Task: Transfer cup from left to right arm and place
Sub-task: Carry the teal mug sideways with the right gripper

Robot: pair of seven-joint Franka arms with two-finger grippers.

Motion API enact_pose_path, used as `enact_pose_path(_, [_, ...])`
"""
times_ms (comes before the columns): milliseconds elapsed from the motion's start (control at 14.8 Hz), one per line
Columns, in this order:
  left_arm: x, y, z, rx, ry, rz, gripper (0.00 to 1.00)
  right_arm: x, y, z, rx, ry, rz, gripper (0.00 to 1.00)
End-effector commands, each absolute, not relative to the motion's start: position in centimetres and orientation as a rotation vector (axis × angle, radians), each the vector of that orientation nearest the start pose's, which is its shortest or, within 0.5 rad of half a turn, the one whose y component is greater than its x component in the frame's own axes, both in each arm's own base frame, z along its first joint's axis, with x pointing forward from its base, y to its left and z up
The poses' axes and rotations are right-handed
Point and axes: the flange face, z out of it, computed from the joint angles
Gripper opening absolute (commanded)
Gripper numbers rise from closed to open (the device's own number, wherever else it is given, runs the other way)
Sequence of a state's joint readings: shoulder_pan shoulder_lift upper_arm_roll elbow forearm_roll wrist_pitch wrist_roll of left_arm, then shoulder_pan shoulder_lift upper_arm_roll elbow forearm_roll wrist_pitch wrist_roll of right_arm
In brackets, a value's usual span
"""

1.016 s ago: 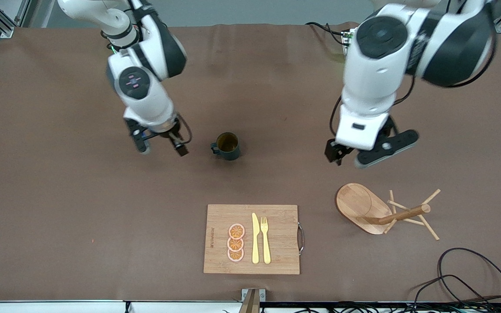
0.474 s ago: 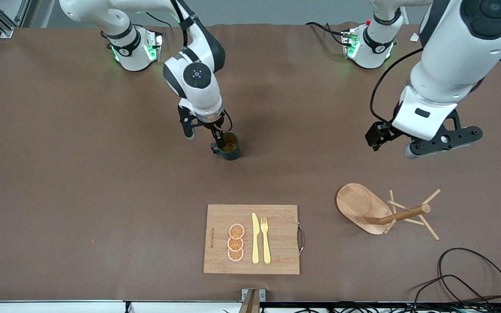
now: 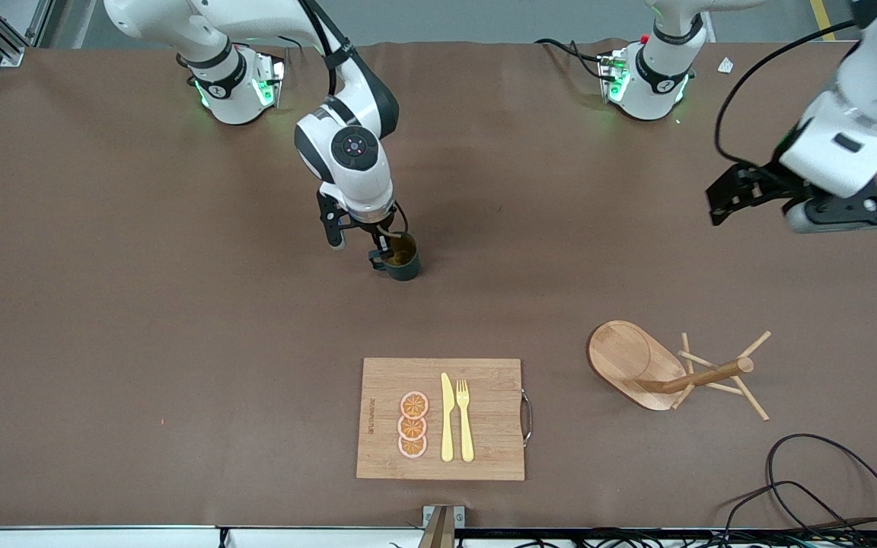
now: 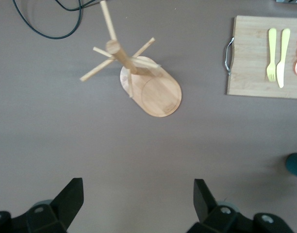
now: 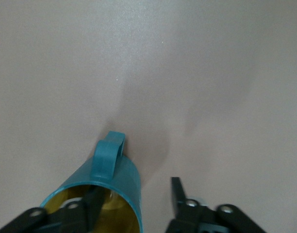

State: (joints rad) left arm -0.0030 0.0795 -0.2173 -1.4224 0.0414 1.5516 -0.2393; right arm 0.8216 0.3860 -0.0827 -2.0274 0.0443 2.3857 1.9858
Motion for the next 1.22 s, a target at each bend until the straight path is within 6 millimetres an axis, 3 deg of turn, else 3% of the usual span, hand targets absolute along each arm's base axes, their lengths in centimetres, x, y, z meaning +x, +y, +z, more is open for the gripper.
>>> enact_pose_path(0, [54.9, -9.5, 64.9, -3.128, 0.106, -0.073, 1.00, 43.3, 41.5, 25.2, -2.505, 1.907, 0.030, 0.49])
enact_pose_path(135, [54.7, -7.9, 65.0, -3.134, 0.224, -0.070, 1.00, 43.3, 42.0, 25.3, -2.465, 1.906, 0.048, 0.36])
enact_pose_path(339, [54.7, -4.7, 65.7, -3.193, 0.131, -0.088, 1.00, 43.0, 42.6, 25.5, -2.471, 1.886, 0.045, 0.04])
enact_pose_path(406, [54.6, -4.1, 66.2, -3.204, 0.108, -0.115, 1.00, 43.0, 42.5, 25.5, -2.477, 1.880, 0.044, 0.00])
enact_pose_path(610, [54.0, -2.6, 67.3, -3.181, 0.052, -0.145, 1.00, 43.7, 41.8, 25.6, -2.475, 1.887, 0.034, 0.00])
enact_pose_path(745, [53.6, -3.1, 67.6, -3.125, 0.075, -0.140, 1.00, 45.1, 40.3, 26.1, -2.448, 1.912, 0.028, 0.00])
enact_pose_path(948, [53.9, -2.7, 66.6, -3.123, 0.061, -0.104, 1.00, 47.3, 36.9, 27.5, -2.488, 1.870, 0.033, 0.00])
enact_pose_path(1151, [54.6, -3.0, 65.9, -3.133, 0.067, -0.087, 1.00, 49.4, 32.3, 29.1, -2.493, 1.902, 0.058, 0.00])
